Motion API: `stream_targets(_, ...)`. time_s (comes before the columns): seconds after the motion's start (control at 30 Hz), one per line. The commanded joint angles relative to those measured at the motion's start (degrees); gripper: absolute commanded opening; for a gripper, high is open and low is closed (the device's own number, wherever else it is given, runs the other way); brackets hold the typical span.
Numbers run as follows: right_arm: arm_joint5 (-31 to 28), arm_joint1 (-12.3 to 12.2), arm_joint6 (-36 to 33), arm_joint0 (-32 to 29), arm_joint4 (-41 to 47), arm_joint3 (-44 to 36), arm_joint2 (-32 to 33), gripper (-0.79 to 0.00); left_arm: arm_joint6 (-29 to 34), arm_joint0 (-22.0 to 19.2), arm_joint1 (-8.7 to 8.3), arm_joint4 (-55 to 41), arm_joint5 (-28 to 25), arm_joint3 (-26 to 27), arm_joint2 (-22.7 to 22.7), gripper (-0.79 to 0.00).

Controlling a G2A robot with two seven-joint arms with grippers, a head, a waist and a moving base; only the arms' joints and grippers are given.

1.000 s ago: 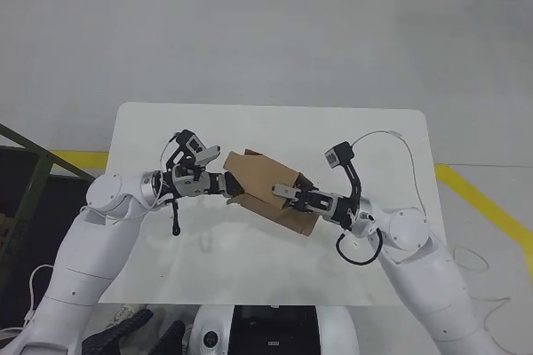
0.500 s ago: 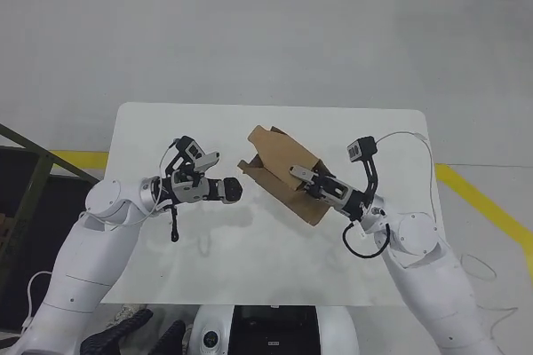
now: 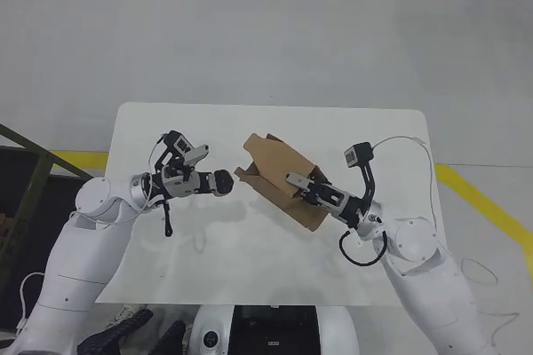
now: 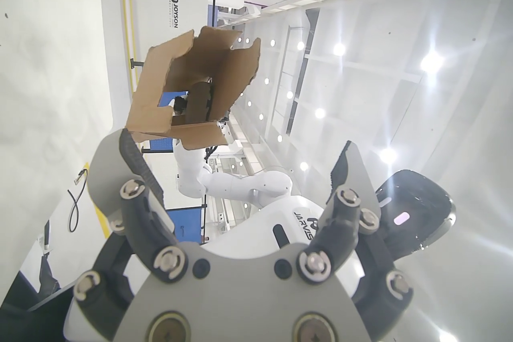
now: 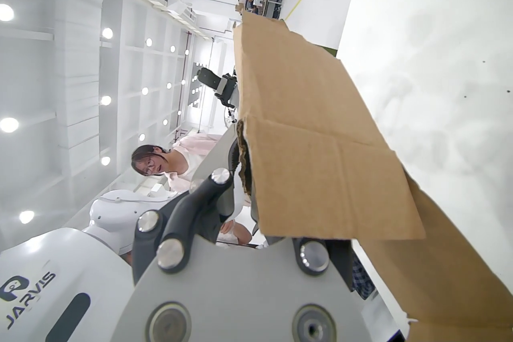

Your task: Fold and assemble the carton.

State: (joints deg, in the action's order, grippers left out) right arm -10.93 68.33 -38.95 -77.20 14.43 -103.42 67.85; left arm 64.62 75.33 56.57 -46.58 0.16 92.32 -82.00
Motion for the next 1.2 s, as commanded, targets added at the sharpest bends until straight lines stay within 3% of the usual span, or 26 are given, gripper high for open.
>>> stream_targets(0.0, 0.0, 0.0, 0.0, 0.0, 0.1, 0.0, 0.0, -0.785, -0.1, 0.2, -0.08, 1.0, -0.3, 0.1, -0.4, 0.000)
stream_targets(0.37, 0.0, 0.0, 0.0, 0.0, 0.1, 0.0, 0.0, -0.785, -0.9, 0.9, -0.29, 4.5, -2.0, 0.8, -1.2, 0.000)
stream_targets(0.6, 2.4, 0.2, 3.5, -0.7, -0.2, 0.0, -0.7, -0.785, -2.6, 1.5, -0.20, 5.2, -1.7, 1.7, -0.7, 0.000)
stream_targets(0.87, 1.0, 0.2, 2.8, -1.5, -0.1, -0.5, -1.4, -0.785, -3.2, 2.2, 0.03, 5.8, -0.4, 2.1, 1.4, 0.000)
stream_targets(1.17, -0.3, 0.1, -2.8, -1.5, 0.9, -0.7, -3.5, -0.785, -4.5, 1.1, 0.45, 5.2, 0.1, 1.7, 3.1, 0.000)
